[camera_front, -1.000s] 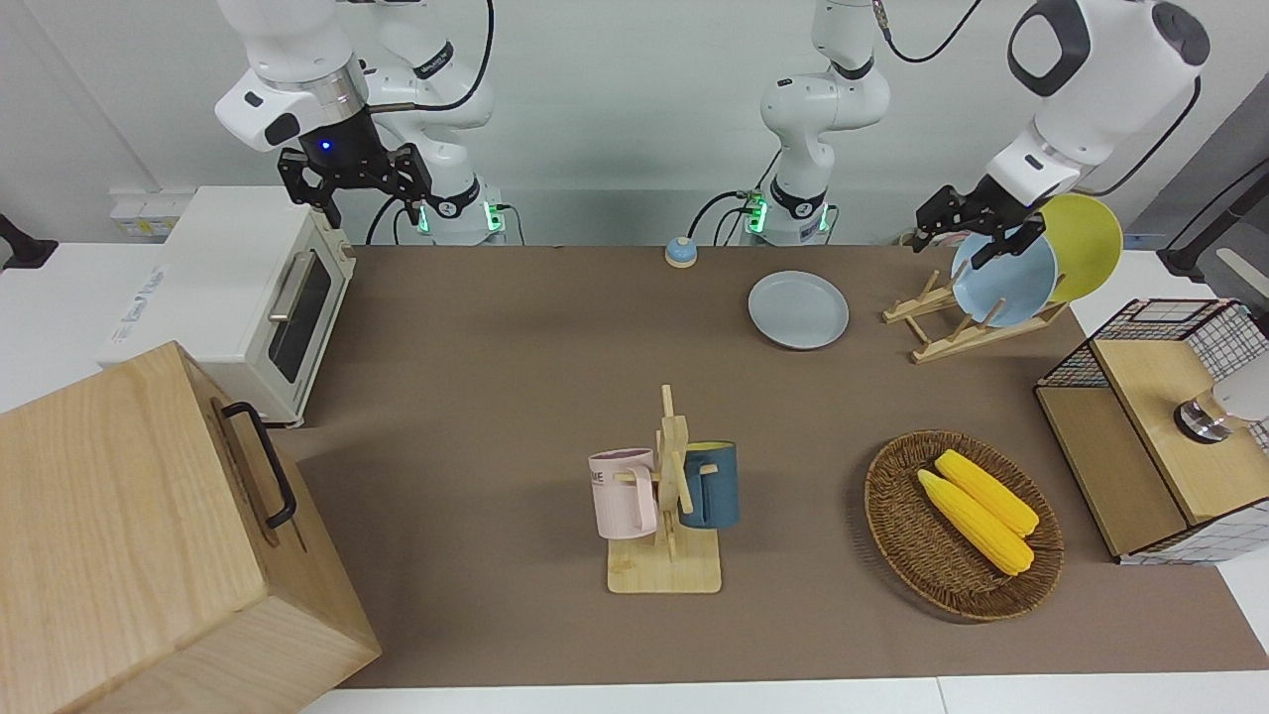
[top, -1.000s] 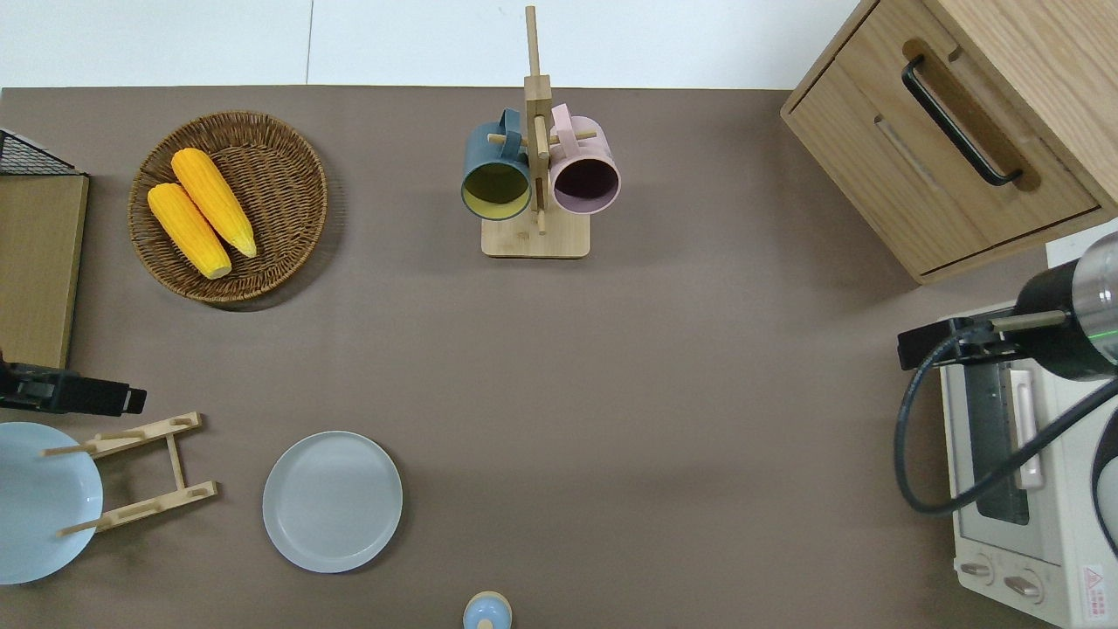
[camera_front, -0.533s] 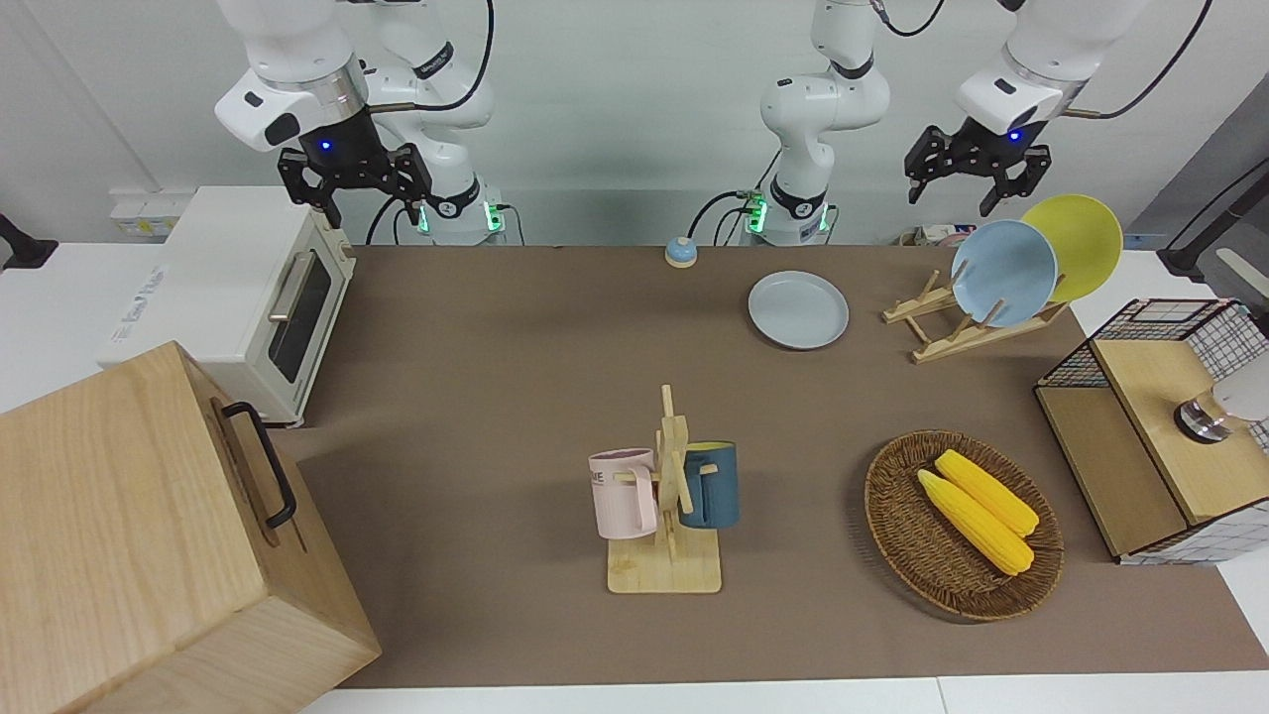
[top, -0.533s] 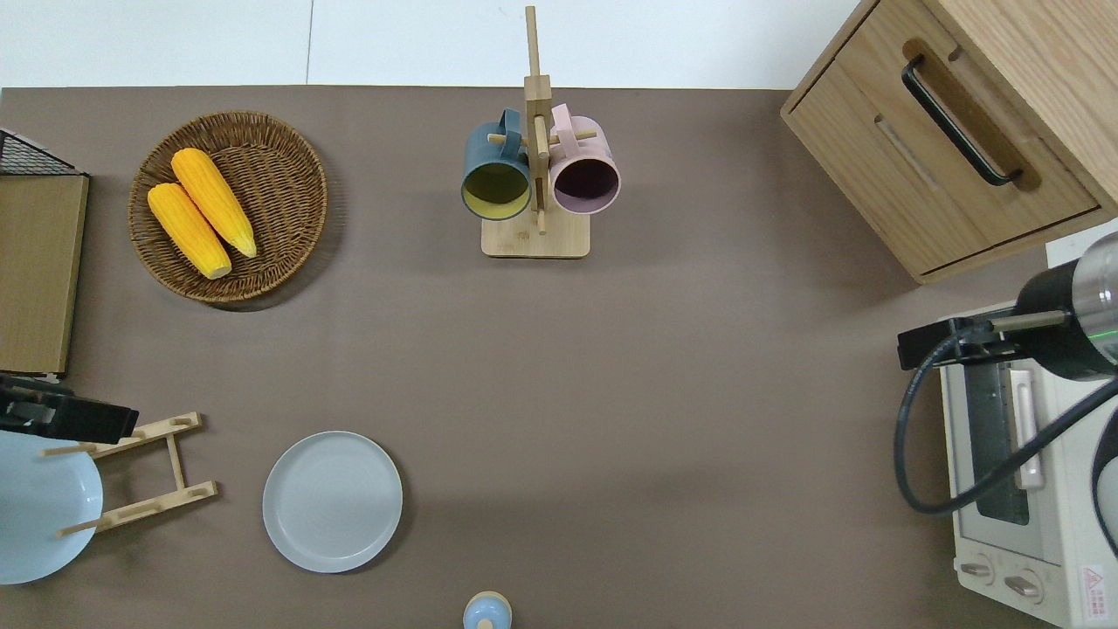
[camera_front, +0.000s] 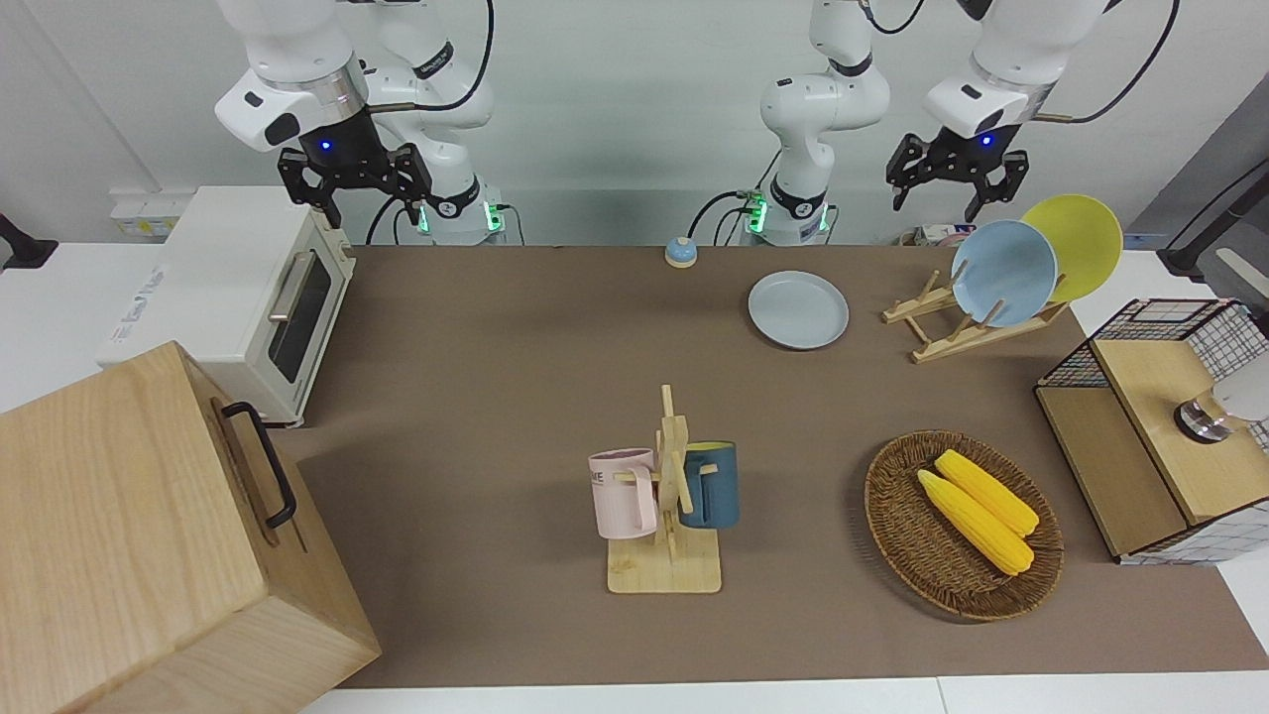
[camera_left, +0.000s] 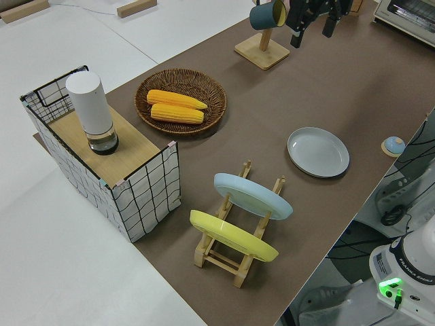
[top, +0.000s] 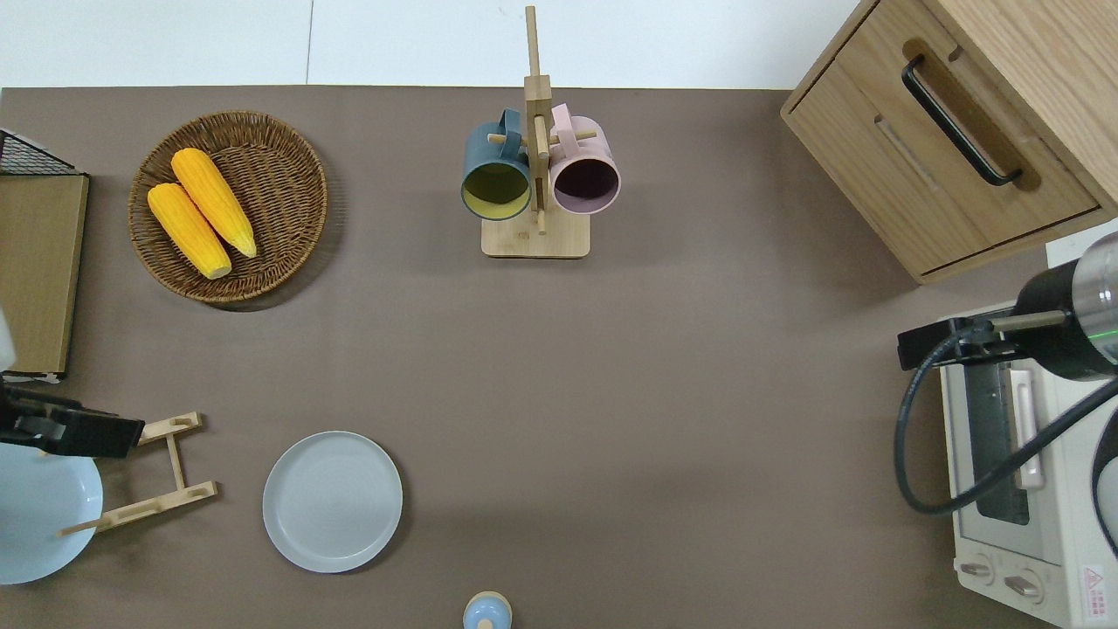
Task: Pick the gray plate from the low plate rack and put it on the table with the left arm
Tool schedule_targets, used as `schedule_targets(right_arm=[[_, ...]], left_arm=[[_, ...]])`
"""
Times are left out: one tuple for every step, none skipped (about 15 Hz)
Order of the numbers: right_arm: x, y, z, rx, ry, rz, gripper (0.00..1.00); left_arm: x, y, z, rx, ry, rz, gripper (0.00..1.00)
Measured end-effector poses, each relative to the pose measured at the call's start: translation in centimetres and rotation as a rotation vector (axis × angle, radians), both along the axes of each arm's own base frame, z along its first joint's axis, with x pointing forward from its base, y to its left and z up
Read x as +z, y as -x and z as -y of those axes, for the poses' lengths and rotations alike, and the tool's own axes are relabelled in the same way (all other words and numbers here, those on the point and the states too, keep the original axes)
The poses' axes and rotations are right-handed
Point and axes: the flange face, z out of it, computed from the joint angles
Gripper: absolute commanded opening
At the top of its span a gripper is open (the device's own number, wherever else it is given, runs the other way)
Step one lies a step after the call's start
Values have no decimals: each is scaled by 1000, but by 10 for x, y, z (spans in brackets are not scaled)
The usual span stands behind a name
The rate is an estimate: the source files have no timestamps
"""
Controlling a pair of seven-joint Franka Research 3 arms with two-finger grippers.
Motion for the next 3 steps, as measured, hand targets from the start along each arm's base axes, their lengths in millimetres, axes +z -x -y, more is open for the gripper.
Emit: schedule_targets(right_arm=[[0,0,0,0,0,0,990],[0,0,0,0,0,0,987],[0,0,0,0,0,0,990]], left_arm=[[-6,0,0,0,-1,-3,1000],[-10,0,0,0,-1,-8,1000],[-11,1,1,-2,-1,-10,1000]])
